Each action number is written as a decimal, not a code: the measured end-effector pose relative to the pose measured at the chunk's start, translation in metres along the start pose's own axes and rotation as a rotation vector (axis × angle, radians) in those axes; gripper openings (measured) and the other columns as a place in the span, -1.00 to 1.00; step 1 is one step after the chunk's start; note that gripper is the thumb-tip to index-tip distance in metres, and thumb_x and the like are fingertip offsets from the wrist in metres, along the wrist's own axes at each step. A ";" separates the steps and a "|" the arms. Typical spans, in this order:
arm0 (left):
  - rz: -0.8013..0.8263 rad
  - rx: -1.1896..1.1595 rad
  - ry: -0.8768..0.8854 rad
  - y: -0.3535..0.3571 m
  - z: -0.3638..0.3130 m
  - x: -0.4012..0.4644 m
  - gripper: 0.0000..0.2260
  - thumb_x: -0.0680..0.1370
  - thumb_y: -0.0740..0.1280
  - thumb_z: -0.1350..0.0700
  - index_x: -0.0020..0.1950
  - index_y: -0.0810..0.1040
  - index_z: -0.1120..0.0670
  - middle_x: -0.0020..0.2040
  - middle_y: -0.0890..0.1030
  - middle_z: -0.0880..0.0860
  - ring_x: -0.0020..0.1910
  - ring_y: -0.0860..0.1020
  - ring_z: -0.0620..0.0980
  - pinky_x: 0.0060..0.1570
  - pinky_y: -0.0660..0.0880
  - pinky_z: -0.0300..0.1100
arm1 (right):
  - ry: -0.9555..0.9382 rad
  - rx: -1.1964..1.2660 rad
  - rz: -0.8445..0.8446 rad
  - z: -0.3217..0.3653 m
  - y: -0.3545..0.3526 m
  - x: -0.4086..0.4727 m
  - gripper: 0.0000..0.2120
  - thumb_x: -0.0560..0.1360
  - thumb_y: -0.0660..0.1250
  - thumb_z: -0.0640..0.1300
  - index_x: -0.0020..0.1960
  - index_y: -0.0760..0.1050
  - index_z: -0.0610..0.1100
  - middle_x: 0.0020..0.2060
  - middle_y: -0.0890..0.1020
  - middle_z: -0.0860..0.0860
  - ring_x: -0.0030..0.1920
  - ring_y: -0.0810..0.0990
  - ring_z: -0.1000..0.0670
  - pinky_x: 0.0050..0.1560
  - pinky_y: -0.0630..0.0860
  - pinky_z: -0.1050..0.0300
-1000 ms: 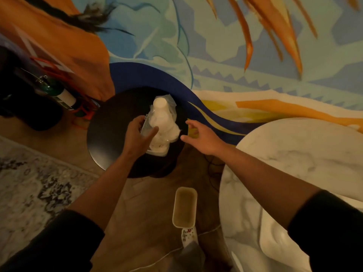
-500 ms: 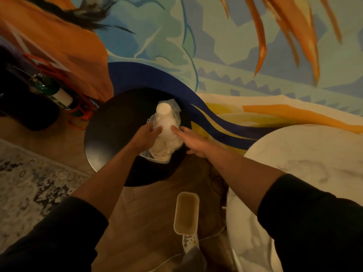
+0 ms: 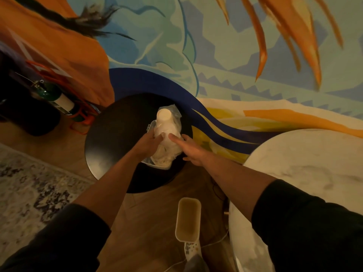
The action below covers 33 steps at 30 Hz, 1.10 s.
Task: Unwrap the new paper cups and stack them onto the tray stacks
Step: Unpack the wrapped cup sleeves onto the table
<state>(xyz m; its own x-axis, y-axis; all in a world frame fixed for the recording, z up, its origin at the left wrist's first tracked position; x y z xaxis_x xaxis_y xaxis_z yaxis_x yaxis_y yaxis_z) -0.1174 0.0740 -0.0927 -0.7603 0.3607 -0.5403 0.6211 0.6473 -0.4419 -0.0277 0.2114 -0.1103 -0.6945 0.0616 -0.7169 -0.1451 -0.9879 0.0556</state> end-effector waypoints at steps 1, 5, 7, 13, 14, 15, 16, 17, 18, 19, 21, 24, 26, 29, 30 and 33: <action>0.002 -0.002 -0.003 0.000 0.001 0.000 -0.47 0.67 0.20 -0.15 0.59 0.25 0.04 0.36 0.54 0.13 0.30 0.54 0.15 0.28 0.50 0.12 | -0.013 -0.003 -0.010 0.001 -0.001 0.001 -0.07 0.40 0.41 0.40 0.60 0.11 0.09 0.48 0.40 0.02 0.40 0.42 -0.10 0.42 0.34 -0.27; 0.013 -0.049 0.013 0.001 0.001 -0.004 -0.50 0.68 0.20 -0.11 0.58 0.28 0.04 0.31 0.55 0.08 0.26 0.55 0.09 0.24 0.51 0.08 | -0.066 -0.015 -0.043 0.004 -0.001 0.005 -0.24 0.46 0.39 0.31 0.56 0.22 0.11 0.38 0.48 0.05 0.26 0.49 -0.03 0.34 0.44 -0.20; -0.001 -0.056 0.034 0.000 -0.001 -0.008 -0.53 0.68 0.21 -0.09 0.56 0.31 0.05 0.27 0.56 0.05 0.21 0.55 0.05 0.17 0.52 0.01 | -0.078 -0.028 -0.049 0.005 0.001 0.006 -0.25 0.45 0.39 0.32 0.54 0.24 0.13 0.36 0.50 0.06 0.26 0.51 -0.03 0.30 0.47 -0.17; -0.002 -0.049 0.061 -0.006 -0.003 -0.013 -0.53 0.66 0.23 -0.16 0.52 0.36 0.01 0.28 0.60 0.07 0.22 0.59 0.07 0.27 0.53 0.16 | -0.142 -0.009 -0.027 0.013 0.000 0.000 -0.41 0.55 0.35 0.19 0.52 0.30 0.09 0.31 0.56 0.04 0.12 0.55 0.09 -0.05 0.46 0.12; 0.001 -0.053 0.071 -0.007 -0.005 -0.014 -0.53 0.66 0.22 -0.16 0.52 0.36 0.01 0.27 0.61 0.07 0.21 0.59 0.06 0.27 0.53 0.17 | -0.152 -0.004 -0.026 0.015 -0.001 -0.002 -0.41 0.56 0.35 0.17 0.53 0.29 0.07 0.29 0.56 0.04 0.09 0.55 0.12 -0.10 0.43 0.17; 0.003 -0.061 0.081 -0.007 -0.008 -0.015 -0.54 0.66 0.21 -0.16 0.52 0.36 0.01 0.26 0.61 0.07 0.21 0.60 0.06 0.26 0.54 0.18 | -0.161 -0.003 -0.024 0.017 -0.002 -0.004 -0.41 0.57 0.34 0.16 0.54 0.28 0.06 0.28 0.55 0.05 0.06 0.54 0.15 -0.13 0.41 0.19; 0.005 -0.070 0.091 -0.008 -0.012 -0.016 -0.54 0.66 0.21 -0.15 0.51 0.36 0.00 0.26 0.61 0.07 0.20 0.60 0.06 0.25 0.54 0.18 | -0.165 -0.002 -0.016 0.018 -0.003 -0.006 -0.40 0.57 0.34 0.16 0.55 0.27 0.06 0.27 0.54 0.05 0.06 0.53 0.16 -0.14 0.39 0.21; 0.005 -0.074 0.094 -0.008 -0.015 -0.018 -0.55 0.66 0.21 -0.15 0.51 0.36 0.00 0.26 0.61 0.07 0.19 0.61 0.05 0.24 0.55 0.18 | -0.166 -0.006 -0.002 0.019 -0.003 -0.007 -0.39 0.58 0.33 0.16 0.55 0.25 0.05 0.28 0.54 0.05 0.06 0.53 0.17 -0.14 0.39 0.21; 0.004 -0.070 0.100 -0.008 -0.018 -0.019 -0.55 0.66 0.22 -0.14 0.52 0.35 0.00 0.26 0.60 0.07 0.18 0.61 0.05 0.23 0.56 0.17 | -0.169 -0.013 0.008 0.020 -0.004 -0.009 -0.39 0.58 0.32 0.17 0.56 0.25 0.05 0.29 0.54 0.05 0.06 0.52 0.17 -0.13 0.38 0.21; -0.002 -0.058 0.104 -0.009 -0.021 -0.020 -0.54 0.66 0.22 -0.14 0.52 0.34 0.01 0.27 0.60 0.07 0.17 0.61 0.04 0.21 0.57 0.14 | -0.177 -0.017 0.020 0.022 -0.005 -0.012 -0.42 0.59 0.31 0.17 0.54 0.26 0.04 0.28 0.54 0.06 0.08 0.52 0.16 -0.11 0.38 0.22; -0.022 -0.012 0.142 -0.009 -0.030 -0.025 -0.52 0.65 0.24 -0.15 0.52 0.34 0.01 0.27 0.59 0.07 0.16 0.60 0.02 0.17 0.59 0.09 | -0.182 -0.019 0.037 0.022 -0.008 -0.016 -0.45 0.59 0.28 0.18 0.52 0.26 0.06 0.27 0.55 0.07 0.15 0.54 0.10 0.01 0.38 0.15; -0.051 0.055 0.197 -0.009 -0.038 -0.030 -0.47 0.62 0.26 -0.22 0.51 0.35 0.00 0.30 0.58 0.03 0.20 0.59 0.01 0.17 0.58 0.04 | -0.184 -0.047 0.043 0.022 -0.013 -0.025 -0.36 0.49 0.30 0.30 0.52 0.29 0.14 0.30 0.57 0.08 0.28 0.52 -0.02 0.25 0.33 -0.09; -0.070 0.068 0.235 -0.007 -0.047 -0.035 -0.47 0.61 0.27 -0.23 0.50 0.37 0.00 0.31 0.57 0.02 0.22 0.57 -0.01 0.16 0.57 -0.02 | -0.191 -0.052 0.040 0.024 -0.020 -0.032 -0.37 0.48 0.29 0.31 0.50 0.30 0.16 0.29 0.57 0.10 0.29 0.51 -0.01 0.36 0.29 -0.16; -0.094 0.060 0.304 -0.002 -0.065 -0.045 -0.48 0.60 0.28 -0.23 0.47 0.42 0.02 0.28 0.59 0.01 0.21 0.58 -0.04 0.15 0.57 -0.09 | -0.224 -0.032 0.038 0.028 -0.033 -0.045 -0.53 0.59 0.24 0.22 0.47 0.34 0.16 0.20 0.58 0.16 0.21 0.51 0.05 0.41 0.29 -0.15; -0.093 0.047 0.325 0.001 -0.071 -0.049 -0.51 0.61 0.28 -0.20 0.45 0.44 0.03 0.26 0.60 0.00 0.20 0.59 -0.05 0.11 0.57 -0.15 | -0.230 -0.028 0.034 0.028 -0.038 -0.050 -0.53 0.58 0.25 0.24 0.45 0.36 0.17 0.19 0.60 0.16 0.21 0.53 0.05 0.43 0.30 -0.15; -0.068 0.024 0.344 0.014 -0.090 -0.061 -0.54 0.62 0.28 -0.18 0.44 0.46 0.03 0.25 0.60 -0.02 0.19 0.58 -0.08 0.00 0.52 -0.28 | -0.226 -0.024 0.022 0.025 -0.052 -0.068 -0.38 0.42 0.33 0.39 0.43 0.40 0.21 0.24 0.62 0.13 0.29 0.55 -0.02 0.45 0.33 -0.22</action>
<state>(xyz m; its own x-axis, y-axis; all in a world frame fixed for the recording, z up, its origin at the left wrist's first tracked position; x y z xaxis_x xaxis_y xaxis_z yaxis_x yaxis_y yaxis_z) -0.0798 0.1213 -0.0018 -0.8169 0.5252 -0.2384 0.5684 0.6627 -0.4876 0.0089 0.2619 -0.0470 -0.8377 0.0677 -0.5419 -0.1133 -0.9922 0.0512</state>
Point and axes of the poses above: each hand's wrist, its own x-axis towards the middle knuckle, its own y-axis out of the palm, z = x × y, the point moved 8 cm from there along x, towards the middle knuckle
